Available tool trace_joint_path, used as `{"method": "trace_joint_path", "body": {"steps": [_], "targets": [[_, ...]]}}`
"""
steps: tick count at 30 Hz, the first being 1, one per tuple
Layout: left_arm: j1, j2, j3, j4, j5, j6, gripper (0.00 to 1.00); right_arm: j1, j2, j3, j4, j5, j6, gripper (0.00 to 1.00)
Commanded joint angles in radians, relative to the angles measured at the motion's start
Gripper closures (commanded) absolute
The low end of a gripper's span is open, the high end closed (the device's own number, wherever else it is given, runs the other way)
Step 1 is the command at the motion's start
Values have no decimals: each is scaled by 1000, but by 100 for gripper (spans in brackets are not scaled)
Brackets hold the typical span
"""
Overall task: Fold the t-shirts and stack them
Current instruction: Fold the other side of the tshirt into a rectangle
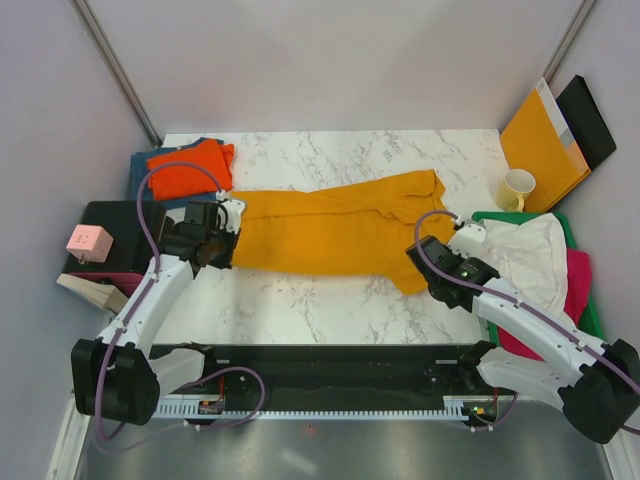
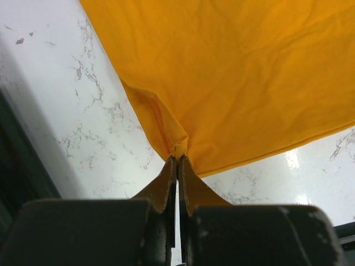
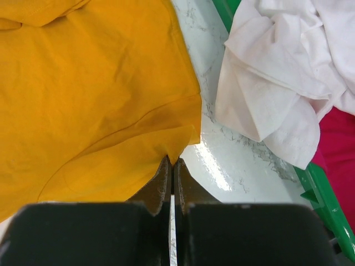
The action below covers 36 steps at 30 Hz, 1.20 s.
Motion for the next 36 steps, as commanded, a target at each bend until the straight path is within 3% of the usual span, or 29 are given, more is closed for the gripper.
{"method": "trace_joint_path", "body": {"steps": [1, 21, 36], "targets": [[5, 36, 62, 24, 16, -3, 98, 5, 42, 95, 30, 66, -39, 100], [13, 196, 220, 148, -39, -10, 98, -23, 282, 338, 213, 104, -222, 100], [36, 396, 306, 245, -105, 3, 98, -196, 489, 483, 351, 56, -347, 100]]}}
